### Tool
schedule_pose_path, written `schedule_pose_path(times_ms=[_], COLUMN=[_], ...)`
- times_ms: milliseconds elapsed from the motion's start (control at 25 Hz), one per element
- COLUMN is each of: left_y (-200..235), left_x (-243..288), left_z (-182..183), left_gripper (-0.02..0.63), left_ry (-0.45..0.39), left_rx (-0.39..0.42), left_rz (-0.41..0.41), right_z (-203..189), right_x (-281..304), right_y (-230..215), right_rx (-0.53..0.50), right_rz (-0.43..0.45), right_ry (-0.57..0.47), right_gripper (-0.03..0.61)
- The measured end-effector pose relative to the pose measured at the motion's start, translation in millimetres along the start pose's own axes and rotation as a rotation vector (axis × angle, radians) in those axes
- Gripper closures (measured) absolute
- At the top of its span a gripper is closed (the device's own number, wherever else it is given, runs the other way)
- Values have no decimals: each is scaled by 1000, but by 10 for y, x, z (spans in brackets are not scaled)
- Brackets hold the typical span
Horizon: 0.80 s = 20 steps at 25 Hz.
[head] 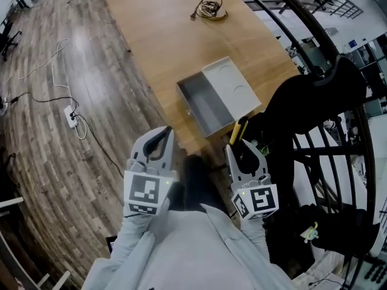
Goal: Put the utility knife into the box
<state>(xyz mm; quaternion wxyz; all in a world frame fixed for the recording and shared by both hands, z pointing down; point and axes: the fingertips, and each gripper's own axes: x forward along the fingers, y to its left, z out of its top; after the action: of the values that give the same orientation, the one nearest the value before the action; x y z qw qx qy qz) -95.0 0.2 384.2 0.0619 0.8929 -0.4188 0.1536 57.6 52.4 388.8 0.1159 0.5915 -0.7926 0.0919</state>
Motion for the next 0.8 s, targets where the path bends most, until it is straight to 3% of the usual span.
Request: schedule_pose_path(times_ms=[360, 800], left_y=[229, 328], left_x=[579, 1537], left_z=[299, 712], left_gripper=[595, 595], left_ry=[-25, -32], left_rx=[2, 2], left_rz=[26, 103], right_z=[142, 391], right_x=[537, 1248], right_y=[-342, -990], right_rx=[-14, -34], right_rz=[51, 177], right_ry=[9, 2], right_gripper=[449, 449])
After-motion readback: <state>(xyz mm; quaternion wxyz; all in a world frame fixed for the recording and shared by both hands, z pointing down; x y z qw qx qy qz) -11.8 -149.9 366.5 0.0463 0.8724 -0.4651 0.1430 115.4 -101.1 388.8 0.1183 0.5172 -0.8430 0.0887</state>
